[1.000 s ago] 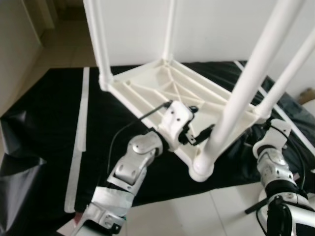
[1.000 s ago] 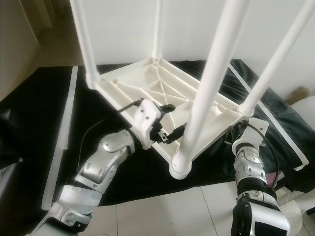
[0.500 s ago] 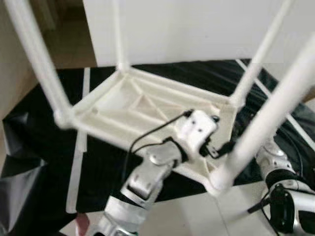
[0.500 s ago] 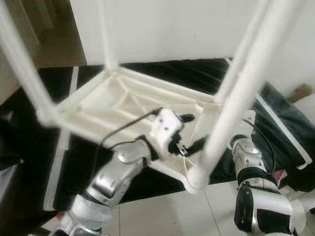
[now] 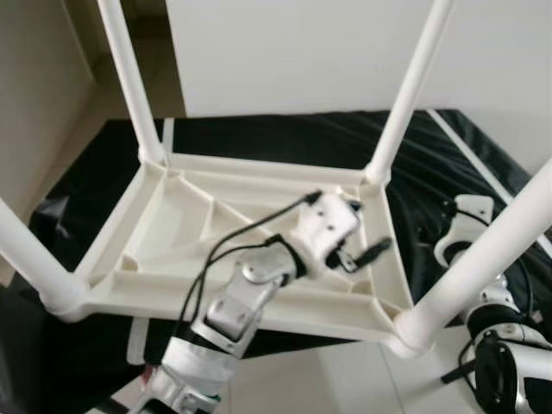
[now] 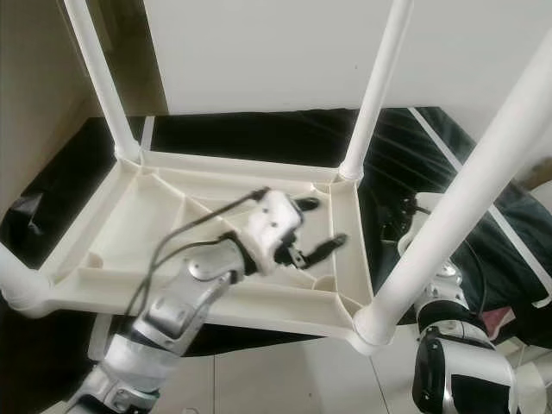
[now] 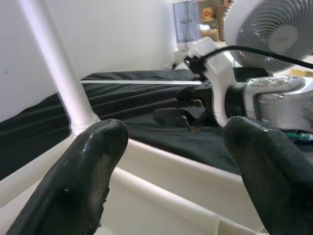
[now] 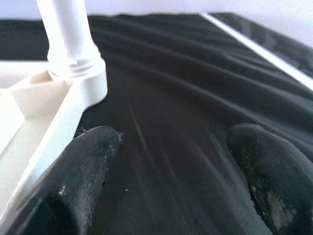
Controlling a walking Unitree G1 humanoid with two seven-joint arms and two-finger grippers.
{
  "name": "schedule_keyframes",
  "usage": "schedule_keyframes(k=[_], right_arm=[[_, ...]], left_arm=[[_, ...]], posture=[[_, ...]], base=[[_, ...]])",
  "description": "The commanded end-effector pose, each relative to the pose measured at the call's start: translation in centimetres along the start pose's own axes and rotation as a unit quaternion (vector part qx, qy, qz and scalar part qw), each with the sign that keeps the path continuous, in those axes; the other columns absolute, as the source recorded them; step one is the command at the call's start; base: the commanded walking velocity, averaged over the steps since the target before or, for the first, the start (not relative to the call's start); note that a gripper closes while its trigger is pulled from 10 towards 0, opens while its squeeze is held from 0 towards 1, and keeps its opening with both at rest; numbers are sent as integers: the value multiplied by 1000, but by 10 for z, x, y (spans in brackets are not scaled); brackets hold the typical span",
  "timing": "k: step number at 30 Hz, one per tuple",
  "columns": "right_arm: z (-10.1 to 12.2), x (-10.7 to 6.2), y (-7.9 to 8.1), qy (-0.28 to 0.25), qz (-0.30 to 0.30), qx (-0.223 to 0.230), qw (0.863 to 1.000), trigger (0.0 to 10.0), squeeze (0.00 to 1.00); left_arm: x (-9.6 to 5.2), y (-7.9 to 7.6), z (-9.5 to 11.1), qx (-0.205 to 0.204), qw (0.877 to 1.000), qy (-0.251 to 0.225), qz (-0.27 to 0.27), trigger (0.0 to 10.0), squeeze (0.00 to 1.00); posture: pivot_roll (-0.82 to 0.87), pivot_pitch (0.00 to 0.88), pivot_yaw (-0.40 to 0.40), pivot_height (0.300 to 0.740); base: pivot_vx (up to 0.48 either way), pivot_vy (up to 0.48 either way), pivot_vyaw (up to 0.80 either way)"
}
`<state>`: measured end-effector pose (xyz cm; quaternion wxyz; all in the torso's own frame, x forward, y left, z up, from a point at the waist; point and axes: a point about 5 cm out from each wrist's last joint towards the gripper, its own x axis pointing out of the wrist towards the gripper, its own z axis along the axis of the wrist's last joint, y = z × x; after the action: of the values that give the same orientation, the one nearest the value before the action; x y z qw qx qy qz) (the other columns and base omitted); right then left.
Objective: Building children table
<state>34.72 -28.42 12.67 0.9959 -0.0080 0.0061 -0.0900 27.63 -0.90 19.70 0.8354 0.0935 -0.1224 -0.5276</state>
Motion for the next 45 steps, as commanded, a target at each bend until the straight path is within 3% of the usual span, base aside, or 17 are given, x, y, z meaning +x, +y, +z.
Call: schedule_keyframes(k=[1, 8, 9, 10, 16, 19, 23, 25, 31, 34, 39, 45], right_arm=[[5, -6, -19, -31, -36, 7, 999, 10000, 0], [9, -18, -35, -67, -51, -3, 996, 10000, 0], [9, -22, -38, -74, -54, -8, 996, 10000, 0], [7, -36, -42, -89, -62, -17, 994, 10000, 0], [3, -47, -41, -93, -62, -19, 994, 10000, 0], [-7, -67, -36, -94, -62, -16, 994, 10000, 0], [-10, -72, -36, -93, -65, -13, 993, 10000, 0], [-22, -87, -33, -82, -64, -10, 995, 10000, 0], [-24, -102, -30, -83, -56, 4, 995, 10000, 0], [-19, -106, -26, -92, -30, 15, 995, 10000, 0], [-8, -125, -22, -85, 72, 21, 994, 10000, 0], [-1, -136, -27, -56, 135, -8, 989, 10000, 0]], left_arm=[[-6, 2, -4, 15, 1000, 12, -10, 10000, 0], [-29, 3, -9, 4, 999, 18, -39, 10000, 0], [-36, 2, -11, 3, 998, 22, -54, 10000, 0], [-55, 2, -22, 13, 995, 52, -84, 10000, 0], [-66, 2, -31, 28, 991, 77, -102, 10000, 0], [-82, -1, -42, 43, 983, 110, -139, 10000, 0], [-86, -2, -44, 45, 981, 118, -150, 10000, 0], [-94, -6, -47, 44, 975, 128, -177, 10000, 0], [-101, -9, -44, 16, 970, 125, -208, 10000, 0], [-102, -9, -48, 24, 967, 134, -217, 10000, 0], [-96, -3, -75, 96, 954, 194, -207, 10000, 0], [-91, 13, -87, 139, 953, 218, -157, 10000, 0]], posture=[[77, 0, -10, 740], [72, 0, -10, 740], [72, 0, -15, 740], [72, 0, -22, 740], [67, 0, -21, 740], [55, 0, -21, 740], [53, 0, -21, 740], [40, 0, -7, 740], [25, 0, 8, 740], [17, 0, 15, 740], [-15, 0, 39, 740], [-51, 0, 52, 740]], base=[[0, 0, 0], [0, 0, 0], [0, 0, 0], [0, 0, 0], [0, 0, 0], [0, 0, 0], [0, 0, 0], [0, 0, 0], [0, 0, 0], [0, 0, 0], [0, 0, 0], [0, 0, 0]])
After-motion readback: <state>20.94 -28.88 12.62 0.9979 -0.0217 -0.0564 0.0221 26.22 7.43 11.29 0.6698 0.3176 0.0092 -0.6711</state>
